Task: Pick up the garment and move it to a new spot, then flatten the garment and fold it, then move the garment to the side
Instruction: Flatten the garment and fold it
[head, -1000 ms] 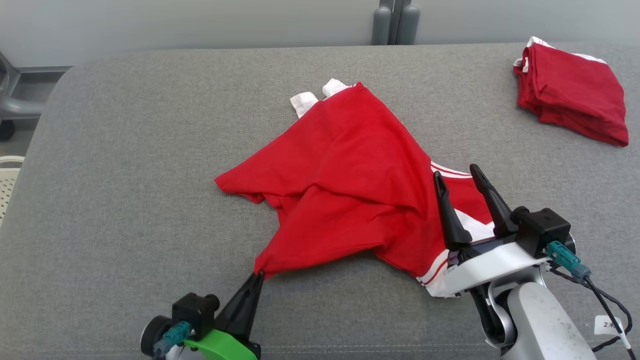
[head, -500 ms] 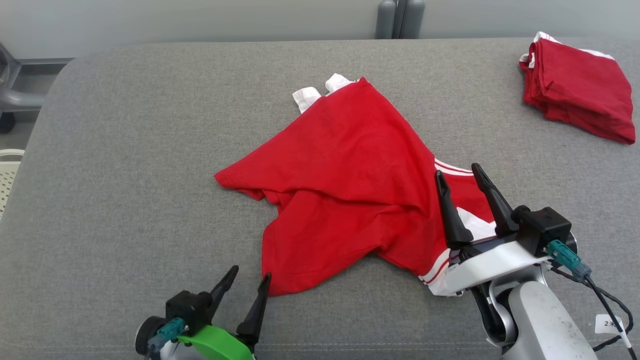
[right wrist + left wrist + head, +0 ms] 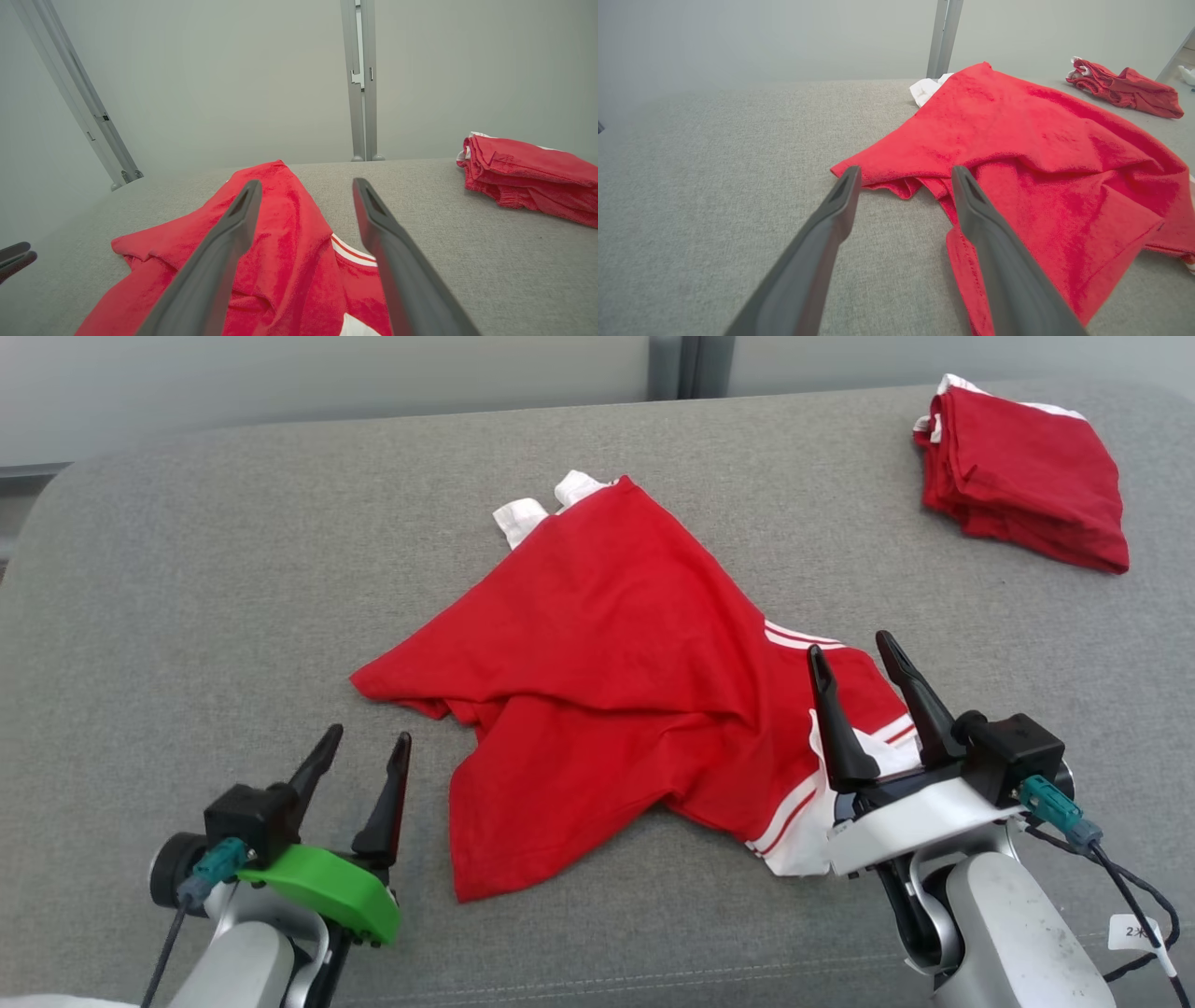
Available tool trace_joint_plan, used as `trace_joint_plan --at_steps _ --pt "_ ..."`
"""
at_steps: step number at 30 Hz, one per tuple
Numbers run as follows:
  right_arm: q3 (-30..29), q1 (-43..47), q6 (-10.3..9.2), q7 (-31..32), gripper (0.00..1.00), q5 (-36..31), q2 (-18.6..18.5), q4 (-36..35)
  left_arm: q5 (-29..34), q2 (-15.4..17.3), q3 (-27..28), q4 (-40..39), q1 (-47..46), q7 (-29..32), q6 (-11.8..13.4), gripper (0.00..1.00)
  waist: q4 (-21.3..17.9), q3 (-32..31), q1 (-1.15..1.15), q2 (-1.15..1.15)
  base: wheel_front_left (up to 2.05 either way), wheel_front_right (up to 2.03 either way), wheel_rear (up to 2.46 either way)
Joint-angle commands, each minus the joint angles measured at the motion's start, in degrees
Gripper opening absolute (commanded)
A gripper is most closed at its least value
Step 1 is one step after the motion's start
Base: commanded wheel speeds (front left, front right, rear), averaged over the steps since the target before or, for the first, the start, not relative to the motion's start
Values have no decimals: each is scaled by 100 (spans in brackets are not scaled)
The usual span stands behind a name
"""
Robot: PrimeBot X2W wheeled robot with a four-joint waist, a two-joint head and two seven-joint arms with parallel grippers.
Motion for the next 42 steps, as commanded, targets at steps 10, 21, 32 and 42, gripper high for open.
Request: trace_joint_plan --at_steps 10,21,32,42 --pt "-5 -158 -7 -24 100 -49 -16 -94 -38 278 244 893 -890 -23 -207 100 -617 420 0 0 0 0 0" --pt "7 -243 -6 -25 100 -31 -14 -166 -101 430 127 2007 -1581 32 -370 100 -905 682 0 0 0 0 0" --pt "38 -273 -7 -24 100 -75 -14 -141 -239 306 -139 3021 -1983 73 -446 100 -916 713 0 0 0 0 0" --pt "73 -297 -6 -24 100 -116 -15 -141 -520 253 -541 3170 -2242 17 -445 0 -877 709 0 0 0 0 0"
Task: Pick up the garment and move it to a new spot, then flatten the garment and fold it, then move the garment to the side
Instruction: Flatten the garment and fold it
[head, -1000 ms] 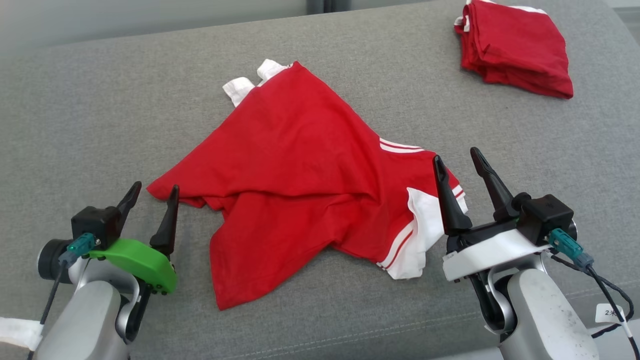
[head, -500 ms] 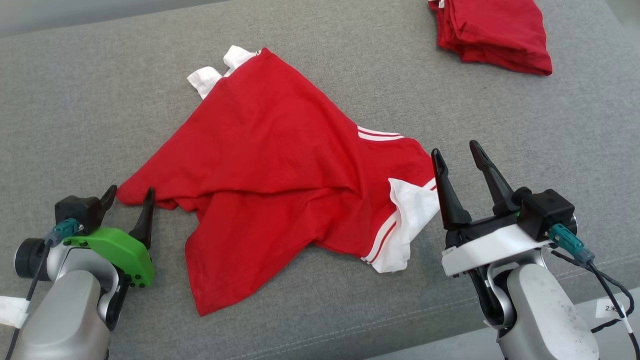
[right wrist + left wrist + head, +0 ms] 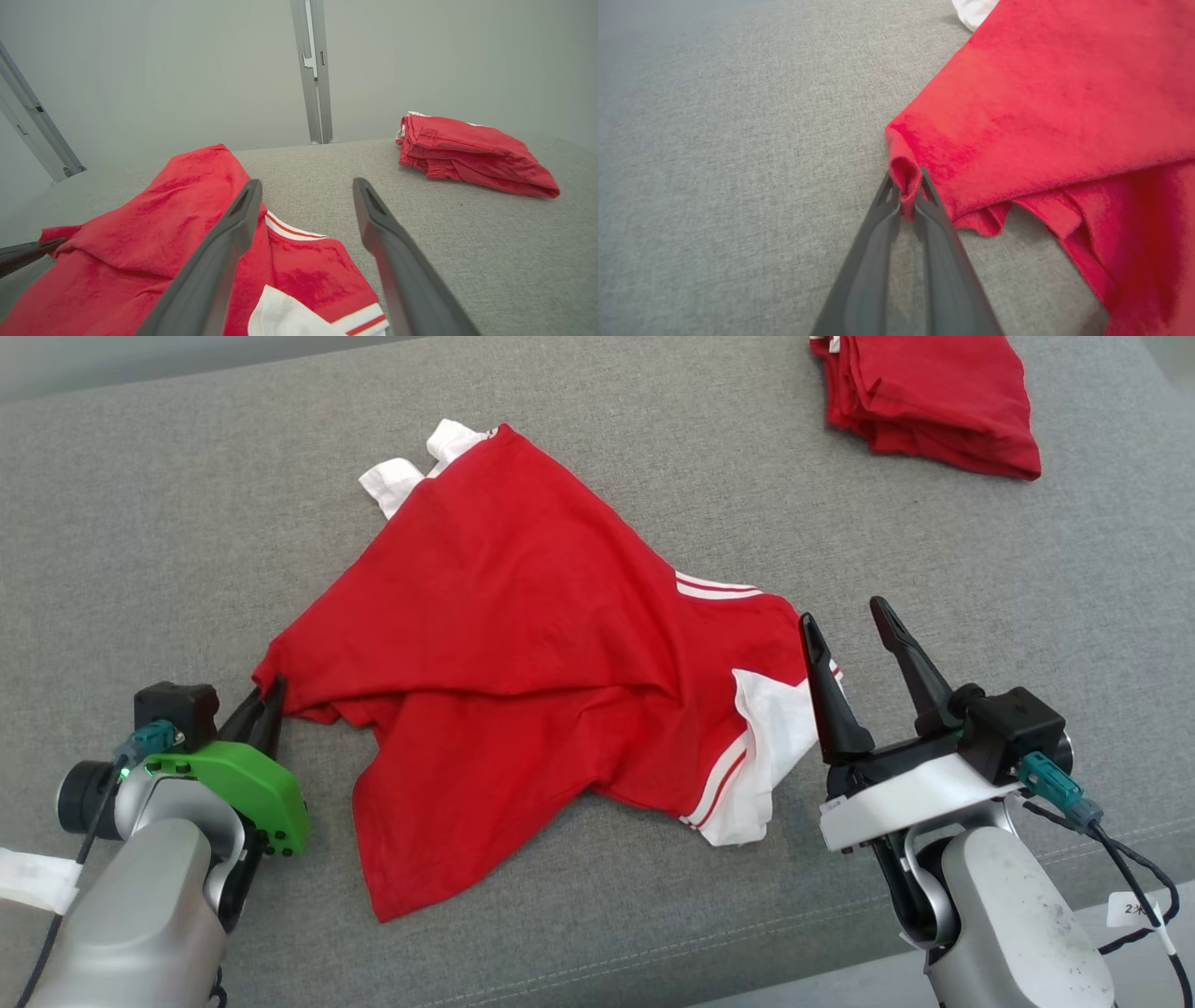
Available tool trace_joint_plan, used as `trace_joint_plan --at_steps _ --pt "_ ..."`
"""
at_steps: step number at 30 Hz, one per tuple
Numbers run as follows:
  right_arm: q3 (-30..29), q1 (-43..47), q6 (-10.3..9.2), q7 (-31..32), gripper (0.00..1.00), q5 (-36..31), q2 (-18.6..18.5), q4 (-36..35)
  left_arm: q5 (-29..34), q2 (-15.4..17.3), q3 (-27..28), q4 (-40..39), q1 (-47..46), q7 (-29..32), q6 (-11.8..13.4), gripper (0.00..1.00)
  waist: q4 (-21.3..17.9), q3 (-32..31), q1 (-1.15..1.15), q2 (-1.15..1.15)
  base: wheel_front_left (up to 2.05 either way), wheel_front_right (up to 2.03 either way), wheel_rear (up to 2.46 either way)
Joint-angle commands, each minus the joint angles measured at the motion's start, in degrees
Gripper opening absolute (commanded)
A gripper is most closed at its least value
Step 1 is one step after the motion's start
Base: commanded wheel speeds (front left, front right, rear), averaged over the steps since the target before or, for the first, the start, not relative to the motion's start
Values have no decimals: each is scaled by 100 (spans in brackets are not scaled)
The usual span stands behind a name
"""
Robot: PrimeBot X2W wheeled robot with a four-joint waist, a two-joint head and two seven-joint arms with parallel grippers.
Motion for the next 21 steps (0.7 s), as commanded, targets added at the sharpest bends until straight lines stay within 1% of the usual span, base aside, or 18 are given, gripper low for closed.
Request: trace_joint_plan --at_steps 1,7,13,21 --pt "-1 -52 -5 -24 100 -38 -14 -7 -27 96 -50 -39 -138 -43 -7 0 5 -3 0 0 0 0 0" --pt "-19 -53 -5 -24 100 5 -14 0 -22 314 -213 -329 -449 -81 -9 0 32 -12 0 0 0 0 0" --pt "12 -87 -6 -24 100 59 -14 -10 59 713 -344 -574 -983 -78 -8 0 -20 18 0 0 0 0 0" --pt "0 -89 -5 -24 100 123 -13 -33 2 1297 -428 -705 -1682 -58 -9 0 -246 97 0 0 0 0 0"
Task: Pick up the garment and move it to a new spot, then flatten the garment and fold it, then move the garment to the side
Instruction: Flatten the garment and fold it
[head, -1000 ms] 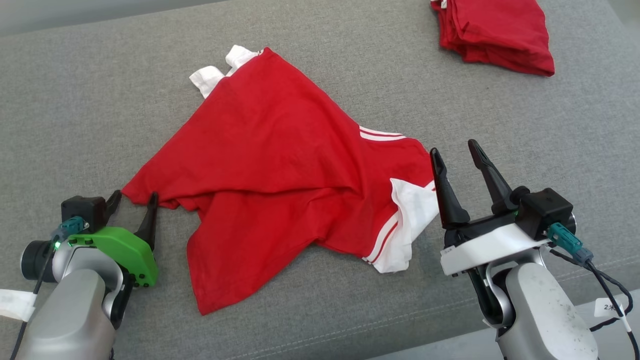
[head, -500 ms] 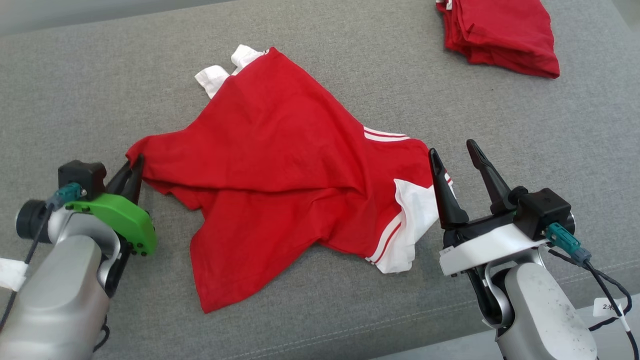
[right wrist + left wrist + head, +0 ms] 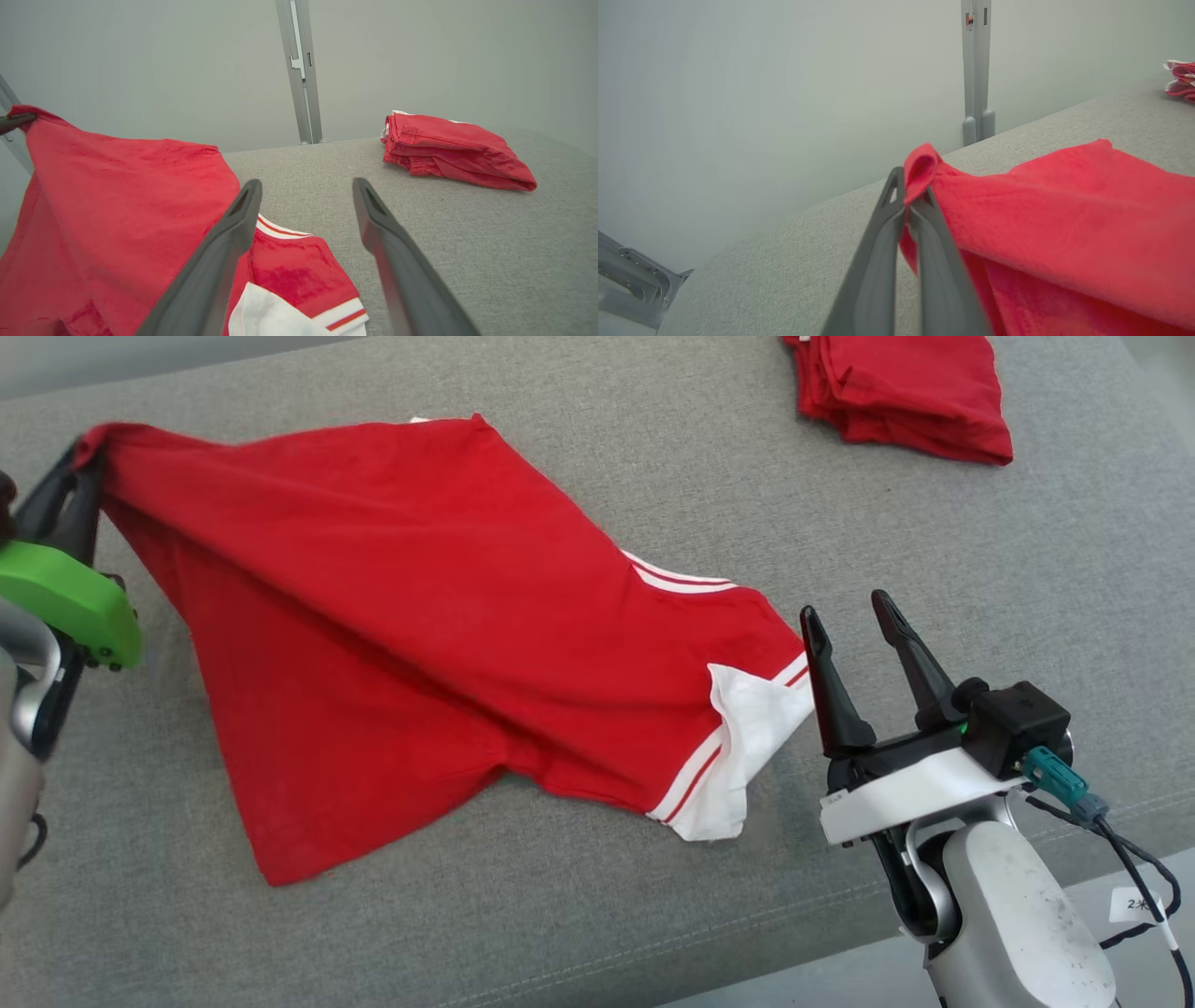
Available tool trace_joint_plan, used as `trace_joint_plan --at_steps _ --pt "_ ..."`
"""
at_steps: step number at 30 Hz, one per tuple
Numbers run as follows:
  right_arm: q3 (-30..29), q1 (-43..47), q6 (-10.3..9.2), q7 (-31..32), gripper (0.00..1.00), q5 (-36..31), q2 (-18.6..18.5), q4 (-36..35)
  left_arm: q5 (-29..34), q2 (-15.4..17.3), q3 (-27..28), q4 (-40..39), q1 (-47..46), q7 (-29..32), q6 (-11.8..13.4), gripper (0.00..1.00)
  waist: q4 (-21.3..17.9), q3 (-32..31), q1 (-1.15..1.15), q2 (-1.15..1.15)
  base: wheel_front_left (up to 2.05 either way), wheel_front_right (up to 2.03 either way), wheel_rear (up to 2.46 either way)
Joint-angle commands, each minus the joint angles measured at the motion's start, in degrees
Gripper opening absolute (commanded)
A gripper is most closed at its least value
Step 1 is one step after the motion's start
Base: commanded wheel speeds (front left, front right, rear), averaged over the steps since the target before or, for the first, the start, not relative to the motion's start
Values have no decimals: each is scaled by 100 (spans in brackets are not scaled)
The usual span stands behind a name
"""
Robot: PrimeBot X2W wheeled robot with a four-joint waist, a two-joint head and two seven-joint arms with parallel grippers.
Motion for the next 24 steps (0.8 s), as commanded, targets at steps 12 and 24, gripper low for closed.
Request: trace_joint_plan --at_steps 12,24 --pt "-37 -37 -6 -23 100 32 -12 -55 -41 333 -54 364 -299 -7 16 10 -231 82 0 0 0 0 0" --pt "-42 -22 -6 -22 100 -83 -11 90 46 157 318 161 133 -23 112 100 0 -91 0 0 0 0 0"
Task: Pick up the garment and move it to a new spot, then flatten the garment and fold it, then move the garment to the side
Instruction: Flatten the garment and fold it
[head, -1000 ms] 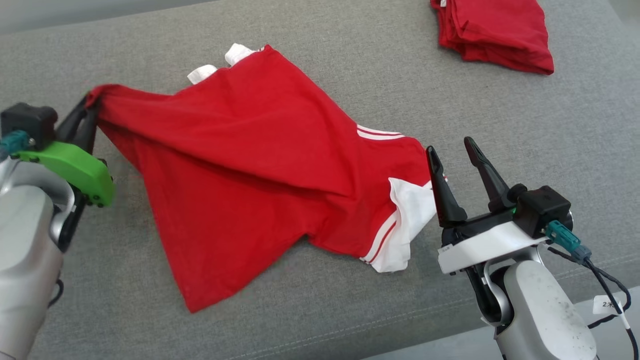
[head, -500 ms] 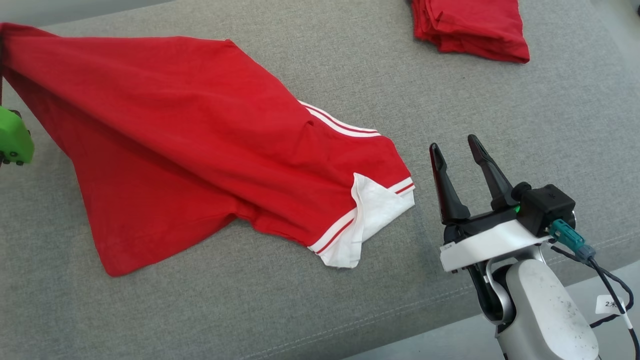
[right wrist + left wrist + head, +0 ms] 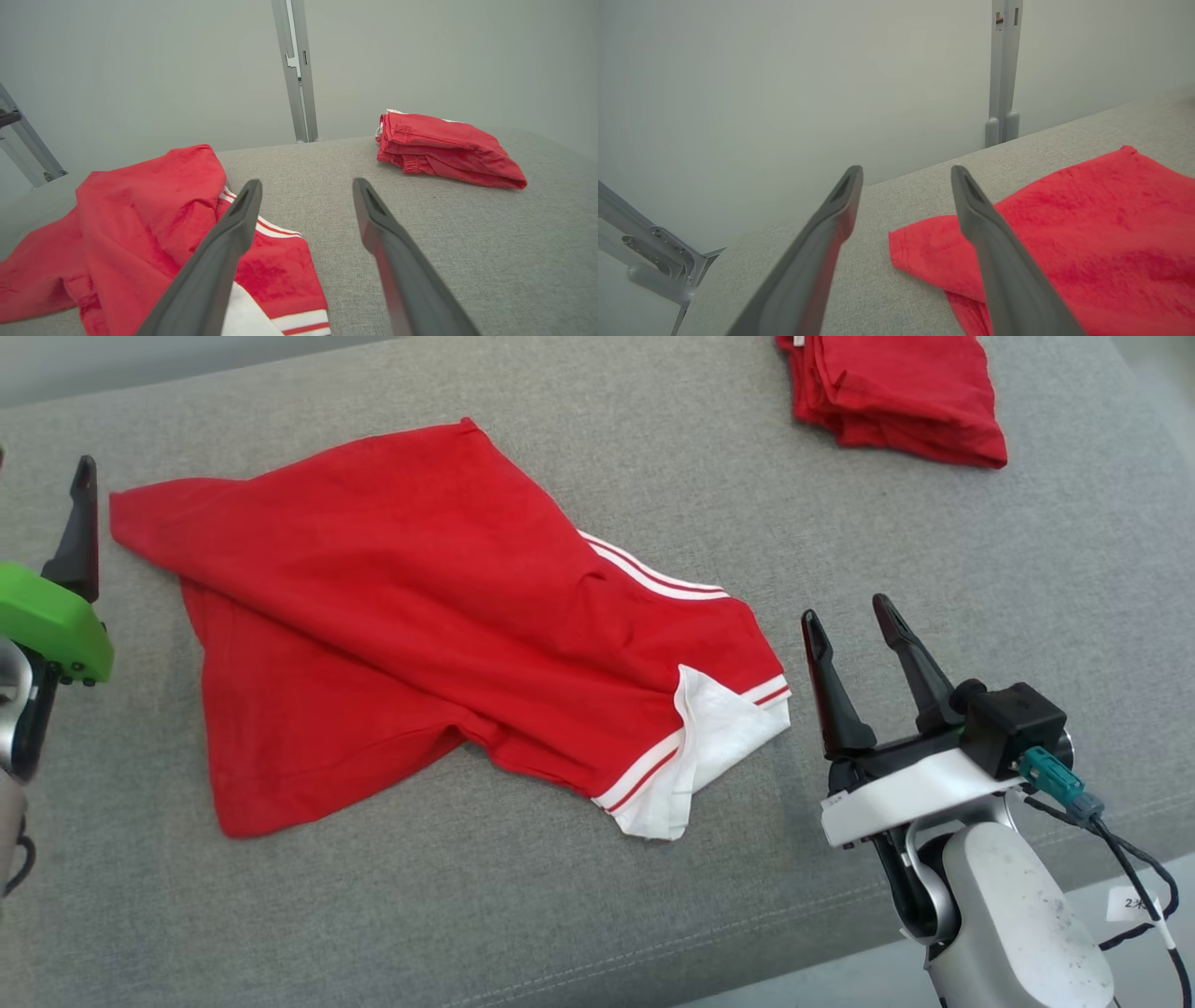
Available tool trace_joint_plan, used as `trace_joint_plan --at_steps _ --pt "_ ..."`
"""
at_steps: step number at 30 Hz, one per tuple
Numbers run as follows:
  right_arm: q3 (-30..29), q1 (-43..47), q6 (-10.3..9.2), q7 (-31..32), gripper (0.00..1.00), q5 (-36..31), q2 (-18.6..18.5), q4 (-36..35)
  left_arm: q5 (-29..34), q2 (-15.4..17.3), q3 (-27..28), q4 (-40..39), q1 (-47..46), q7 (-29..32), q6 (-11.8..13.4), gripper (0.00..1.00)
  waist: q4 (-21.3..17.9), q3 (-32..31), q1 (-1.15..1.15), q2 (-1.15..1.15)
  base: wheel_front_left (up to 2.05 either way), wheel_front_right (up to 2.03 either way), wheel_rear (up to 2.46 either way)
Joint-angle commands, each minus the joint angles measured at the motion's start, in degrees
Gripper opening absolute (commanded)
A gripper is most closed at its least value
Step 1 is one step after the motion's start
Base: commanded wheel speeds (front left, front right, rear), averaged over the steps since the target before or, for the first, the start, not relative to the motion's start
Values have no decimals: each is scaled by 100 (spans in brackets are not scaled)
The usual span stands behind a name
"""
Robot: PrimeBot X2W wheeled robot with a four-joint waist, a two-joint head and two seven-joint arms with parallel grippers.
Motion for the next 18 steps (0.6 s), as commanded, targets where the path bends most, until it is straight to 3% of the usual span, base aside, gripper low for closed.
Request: trace_joint_plan --at_steps 1,7,18 --pt "5 6 -6 -24 100 -42 -10 24 74 -11 78 -89 127 -22 48 100 97 -98 0 0 0 0 0" --pt "77 80 -5 -24 100 0 -12 218 331 -183 769 -1181 896 -22 273 100 342 -349 0 0 0 0 0" --pt "136 148 -5 -24 100 4 -12 746 888 -900 1972 -3243 2781 -24 689 100 792 -718 0 0 0 0 0"
